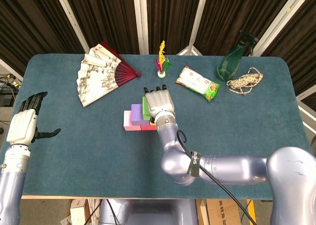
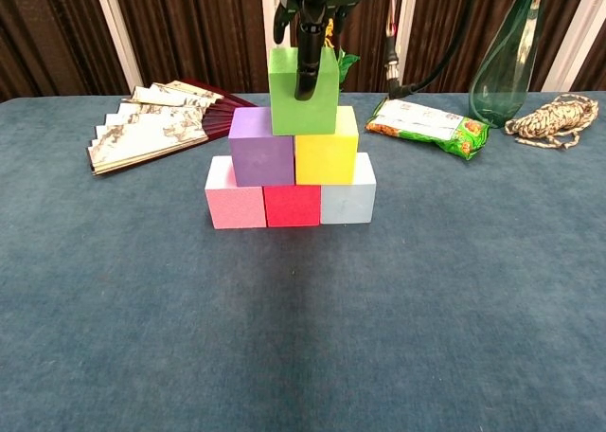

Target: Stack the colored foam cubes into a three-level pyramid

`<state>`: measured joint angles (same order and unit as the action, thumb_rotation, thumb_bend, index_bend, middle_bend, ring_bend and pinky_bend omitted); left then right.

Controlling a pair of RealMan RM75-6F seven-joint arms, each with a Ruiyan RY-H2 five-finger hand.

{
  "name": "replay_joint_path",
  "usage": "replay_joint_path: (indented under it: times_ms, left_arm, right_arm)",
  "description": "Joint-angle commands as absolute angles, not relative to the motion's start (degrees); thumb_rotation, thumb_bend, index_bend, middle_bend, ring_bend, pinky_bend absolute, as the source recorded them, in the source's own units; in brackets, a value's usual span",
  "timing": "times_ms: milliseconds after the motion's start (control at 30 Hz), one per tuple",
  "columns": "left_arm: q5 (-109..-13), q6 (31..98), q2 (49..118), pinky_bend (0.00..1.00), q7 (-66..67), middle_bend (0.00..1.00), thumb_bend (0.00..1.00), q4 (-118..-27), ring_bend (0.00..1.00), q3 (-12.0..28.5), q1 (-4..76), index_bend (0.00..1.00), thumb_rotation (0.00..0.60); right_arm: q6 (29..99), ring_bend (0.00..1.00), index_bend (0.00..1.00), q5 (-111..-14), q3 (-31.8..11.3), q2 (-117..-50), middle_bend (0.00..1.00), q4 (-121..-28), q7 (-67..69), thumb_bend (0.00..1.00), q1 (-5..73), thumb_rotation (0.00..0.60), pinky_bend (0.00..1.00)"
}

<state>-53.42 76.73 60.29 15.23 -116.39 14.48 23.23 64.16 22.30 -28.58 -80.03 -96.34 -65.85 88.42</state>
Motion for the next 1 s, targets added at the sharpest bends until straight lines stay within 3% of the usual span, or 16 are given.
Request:
replay_joint_path:
  times_ms: [33,367,667,867,1000]
  left_arm:
    - [-53.4,76.72,60.29,0.0,15.22,0.04,0.17,-116.39,0.0,14.48,23.23,0.0,0.6]
    - [-53.55,76.9,60.12,0.0,15.08,0.04,0.17,-116.53,0.0,14.51,23.14,0.0,0.6]
    - [-53.81,76.9,60.1,0.0,15.0,0.03,0.17,-116.27,0.0,14.42,23.11,0.0,0.6]
    - [-54.52,77.35,60.14,0.0,15.37,0.02,0.17,-116.63,0.0,14.16,22.97,0.0,0.6]
    - [-55.01,77.9,60.11,0.0,15.45,0.01,0.17,-116.83,0.0,14.06,22.72,0.0,0.6]
  right_arm:
    - [64.09,0.08,0.0,22.21,-28.8,-79.92,0.18,-96.6,-65.73,0.3,88.3,0.6,0.04]
    - [64.47,0.01,0.0,21.76,-29.5,-79.47,0.02,-98.04,-65.05,0.3,87.99,0.6,0.01]
    - [65.8,0.0,0.0,22.07,-31.81,-74.49,0.0,-104.09,-64.52,0.3,86.88,0.6,0.0]
    - [67.55,0.0,0.0,14.09,-30.96,-68.17,0.0,-110.76,-61.57,0.3,82.6,0.6,0.0]
    - [69.11,0.0,0.0,5.69,-28.3,-62.66,0.0,-116.36,-55.75,0.3,75.24,0.6,0.0]
